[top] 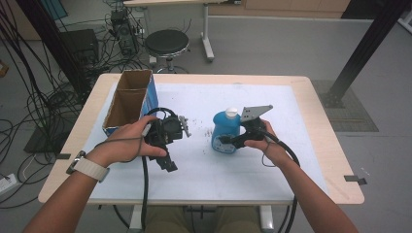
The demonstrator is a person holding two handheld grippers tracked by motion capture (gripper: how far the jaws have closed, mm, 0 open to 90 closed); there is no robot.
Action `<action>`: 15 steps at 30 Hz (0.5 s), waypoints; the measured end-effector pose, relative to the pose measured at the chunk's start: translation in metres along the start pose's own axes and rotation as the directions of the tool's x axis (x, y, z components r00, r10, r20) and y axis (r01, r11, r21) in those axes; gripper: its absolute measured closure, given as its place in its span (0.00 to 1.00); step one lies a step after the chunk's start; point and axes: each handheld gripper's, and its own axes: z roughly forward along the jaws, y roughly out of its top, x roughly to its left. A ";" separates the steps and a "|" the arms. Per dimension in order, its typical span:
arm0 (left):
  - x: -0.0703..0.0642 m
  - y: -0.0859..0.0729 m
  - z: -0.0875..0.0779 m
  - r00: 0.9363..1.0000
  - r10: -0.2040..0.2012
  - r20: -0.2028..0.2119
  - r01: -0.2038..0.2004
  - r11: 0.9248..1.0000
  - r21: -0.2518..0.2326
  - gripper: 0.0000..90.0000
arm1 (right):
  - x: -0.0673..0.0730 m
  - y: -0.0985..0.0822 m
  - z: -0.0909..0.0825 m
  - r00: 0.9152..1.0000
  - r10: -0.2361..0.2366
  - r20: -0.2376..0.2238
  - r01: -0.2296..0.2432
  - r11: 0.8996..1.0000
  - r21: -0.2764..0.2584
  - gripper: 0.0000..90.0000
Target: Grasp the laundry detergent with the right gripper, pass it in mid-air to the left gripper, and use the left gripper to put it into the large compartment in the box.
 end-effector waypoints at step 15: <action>0.001 0.000 0.000 1.000 -0.002 0.001 0.002 1.000 0.000 0.10 | -0.001 -0.002 0.002 1.000 0.008 -0.003 -0.009 1.000 -0.019 0.37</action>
